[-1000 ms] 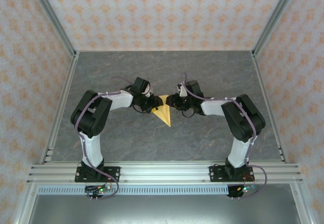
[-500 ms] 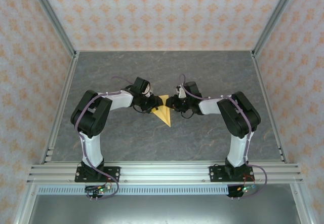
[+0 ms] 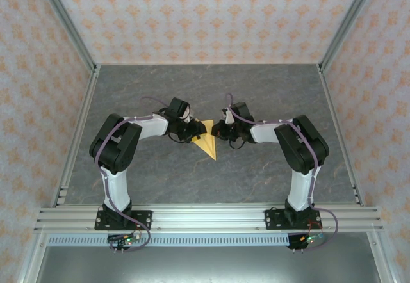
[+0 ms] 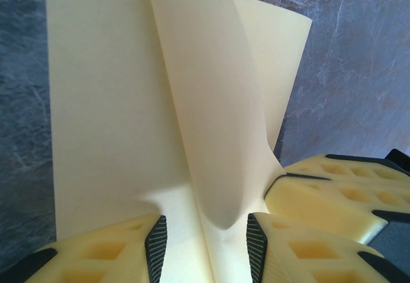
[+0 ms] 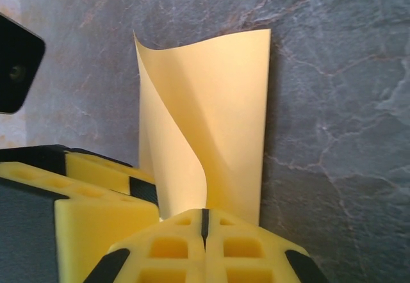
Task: Fold a paper plane with a square sheet of paper (fold left side to right side)
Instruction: Fourth fold the wing at the center of the table.
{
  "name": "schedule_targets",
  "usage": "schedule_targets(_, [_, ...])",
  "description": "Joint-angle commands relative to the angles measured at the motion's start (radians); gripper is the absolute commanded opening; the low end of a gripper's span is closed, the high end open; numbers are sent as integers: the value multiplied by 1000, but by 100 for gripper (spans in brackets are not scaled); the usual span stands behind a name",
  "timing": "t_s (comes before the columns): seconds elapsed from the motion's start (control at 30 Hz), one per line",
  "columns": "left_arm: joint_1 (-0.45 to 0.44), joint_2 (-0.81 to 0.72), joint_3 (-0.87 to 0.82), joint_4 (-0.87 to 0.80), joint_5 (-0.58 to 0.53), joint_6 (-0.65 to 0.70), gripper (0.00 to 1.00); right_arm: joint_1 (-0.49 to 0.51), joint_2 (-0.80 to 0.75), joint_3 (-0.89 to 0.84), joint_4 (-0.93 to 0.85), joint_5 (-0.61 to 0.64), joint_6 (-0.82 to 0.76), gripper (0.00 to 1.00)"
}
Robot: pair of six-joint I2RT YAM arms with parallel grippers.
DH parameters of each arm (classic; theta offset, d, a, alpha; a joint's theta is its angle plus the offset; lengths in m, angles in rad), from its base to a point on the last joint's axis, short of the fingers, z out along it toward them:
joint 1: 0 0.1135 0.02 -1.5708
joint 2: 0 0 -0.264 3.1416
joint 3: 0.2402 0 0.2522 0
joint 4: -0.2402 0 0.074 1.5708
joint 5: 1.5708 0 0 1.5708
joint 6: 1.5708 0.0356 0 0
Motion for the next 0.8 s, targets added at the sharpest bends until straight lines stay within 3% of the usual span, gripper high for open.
schedule_targets(0.0, [-5,17,-6,-36,-38,26,41,4,-29,26,-57,51,-47,2])
schedule_targets(0.77, [-4,22,1,-43,-34,29,41,6,6,62,-133,77,-95,3])
